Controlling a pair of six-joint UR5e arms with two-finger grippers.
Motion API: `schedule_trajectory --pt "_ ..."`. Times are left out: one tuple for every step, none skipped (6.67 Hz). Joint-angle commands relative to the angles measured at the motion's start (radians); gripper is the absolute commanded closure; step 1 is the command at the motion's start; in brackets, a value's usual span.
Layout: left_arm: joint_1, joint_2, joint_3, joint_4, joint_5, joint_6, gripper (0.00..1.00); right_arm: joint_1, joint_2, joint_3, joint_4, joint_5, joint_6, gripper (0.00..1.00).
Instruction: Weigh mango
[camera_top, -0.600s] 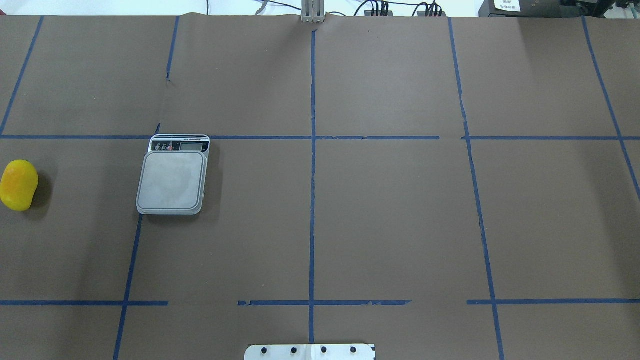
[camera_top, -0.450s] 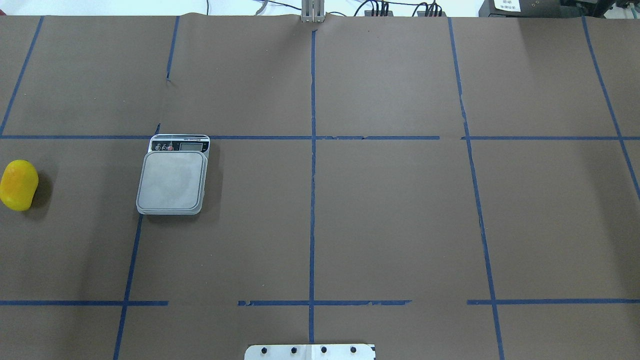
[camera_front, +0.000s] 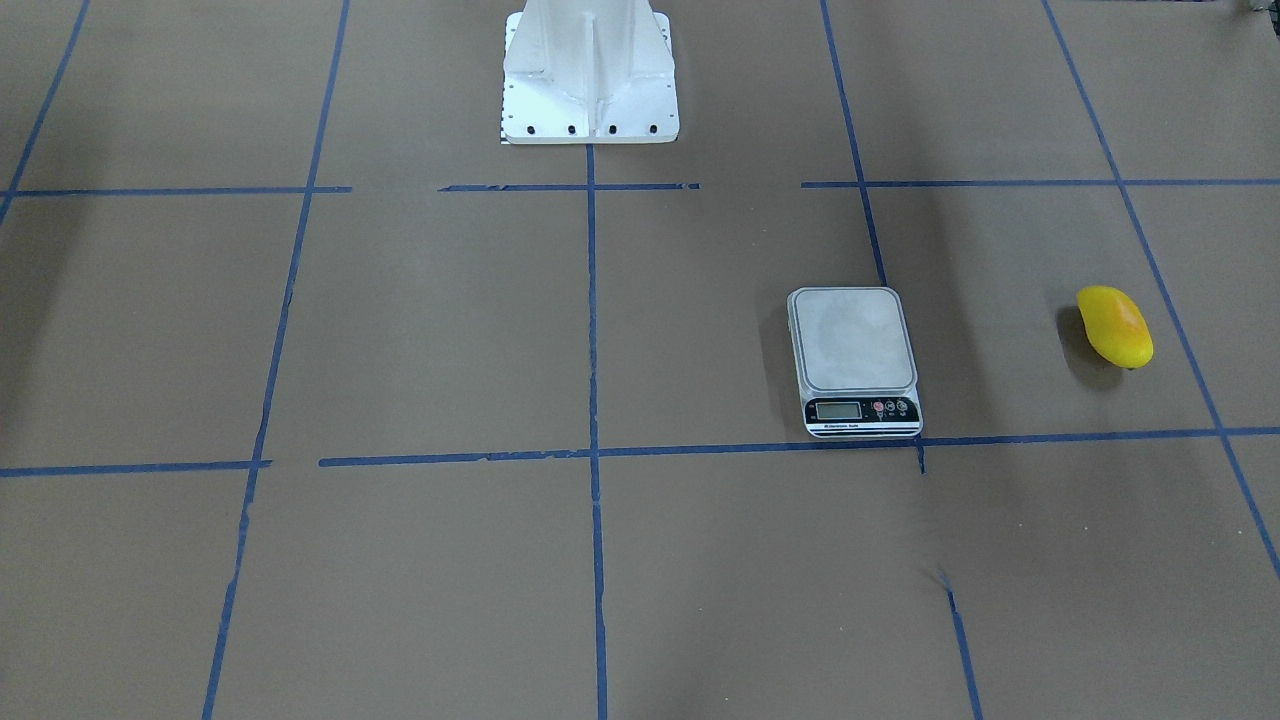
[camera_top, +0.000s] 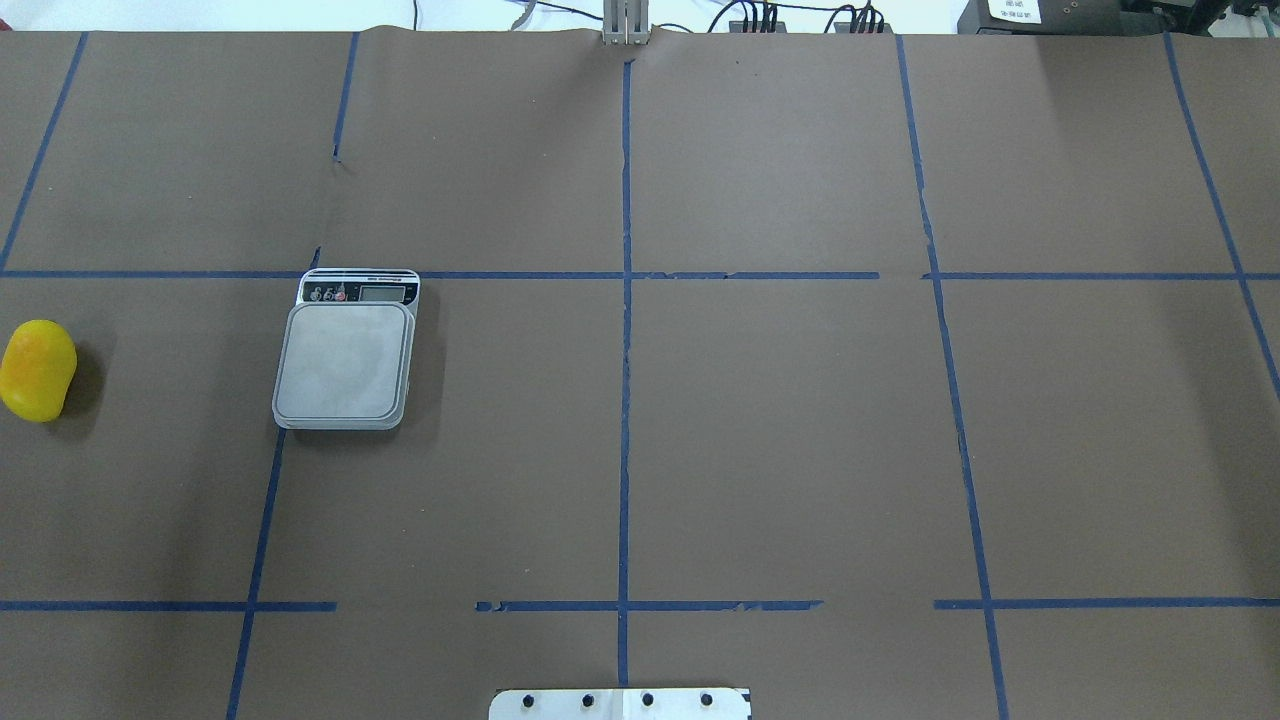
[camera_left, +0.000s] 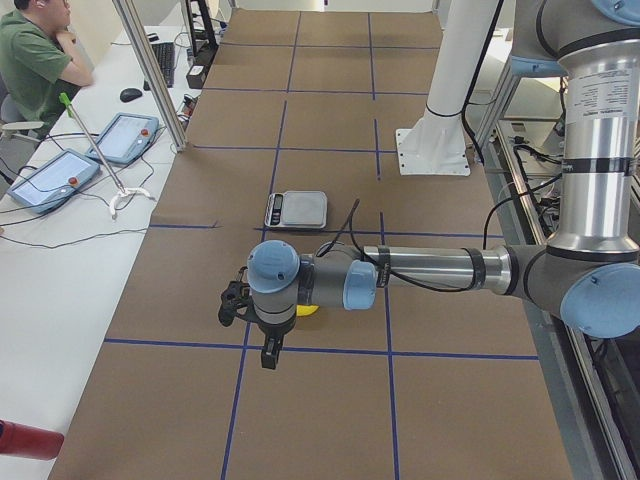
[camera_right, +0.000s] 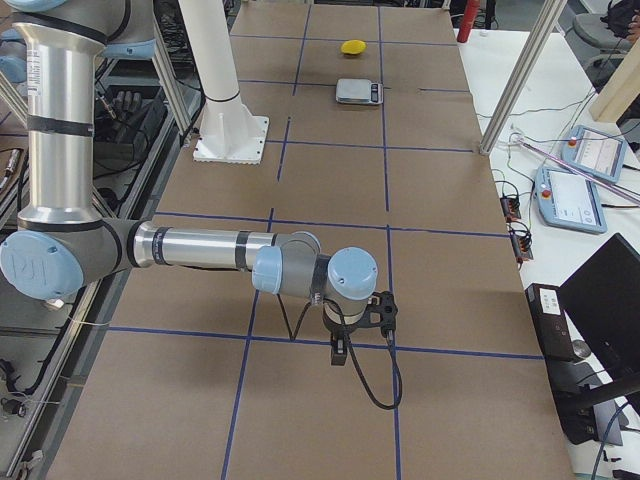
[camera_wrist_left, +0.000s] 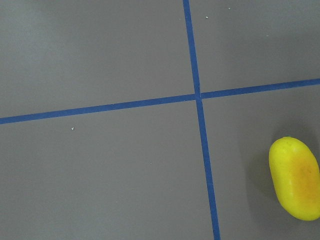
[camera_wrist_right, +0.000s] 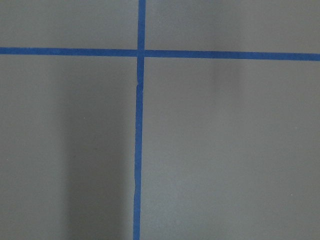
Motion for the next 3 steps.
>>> schedule_trajectory --pt "0.034 -0.001 -0.010 -0.022 -0.004 -0.092 0.00 0.000 0.001 0.000 0.000 0.000 0.000 0.00" --pt "0.090 0.011 -0.013 -0.140 -0.005 -0.241 0.00 0.000 0.001 0.000 0.000 0.000 0.000 0.00" --pt "0.195 0.048 -0.012 -0.298 -0.002 -0.428 0.00 0.000 0.001 0.000 0.000 0.000 0.000 0.00"
